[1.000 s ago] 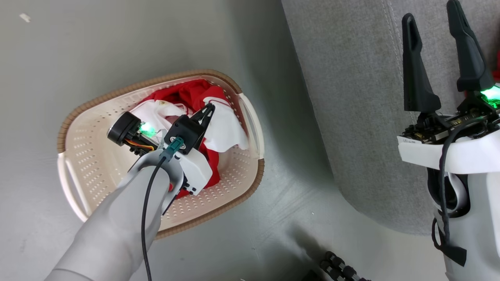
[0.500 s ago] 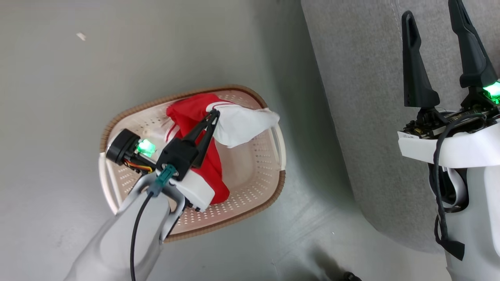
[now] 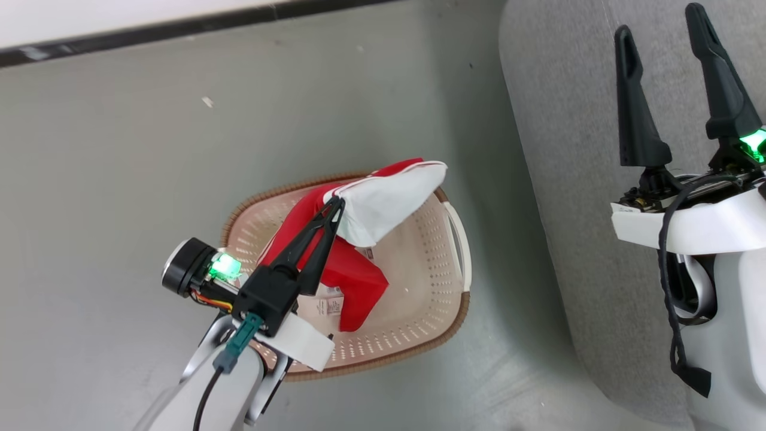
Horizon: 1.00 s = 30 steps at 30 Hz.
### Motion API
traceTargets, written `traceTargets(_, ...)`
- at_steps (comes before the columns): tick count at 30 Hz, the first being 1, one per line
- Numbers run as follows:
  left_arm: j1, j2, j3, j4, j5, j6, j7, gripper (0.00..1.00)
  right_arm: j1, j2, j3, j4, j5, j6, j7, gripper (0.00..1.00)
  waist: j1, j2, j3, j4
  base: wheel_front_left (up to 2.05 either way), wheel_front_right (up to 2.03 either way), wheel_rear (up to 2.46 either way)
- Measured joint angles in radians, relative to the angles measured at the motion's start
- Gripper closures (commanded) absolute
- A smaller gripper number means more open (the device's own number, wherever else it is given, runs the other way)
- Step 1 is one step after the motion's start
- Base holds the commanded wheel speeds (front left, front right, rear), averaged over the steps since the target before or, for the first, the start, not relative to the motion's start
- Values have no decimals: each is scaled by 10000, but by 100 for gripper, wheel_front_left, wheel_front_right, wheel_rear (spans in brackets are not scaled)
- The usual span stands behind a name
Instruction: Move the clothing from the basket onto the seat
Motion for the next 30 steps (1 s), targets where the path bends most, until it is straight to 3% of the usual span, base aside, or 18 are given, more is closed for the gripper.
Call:
traceTargets(14,1046,337,-242,-1701,493,136,-2,100,899,-63,-497,203,-173,0,0,0,0,0,-1601,750,0,0,0)
traceTargets(30,1492,297,-222,-1386,-96,-238,-2,100,2175,-50,-531,263,-178,0,0,0,-1,0,-3123,987,0,0,0)
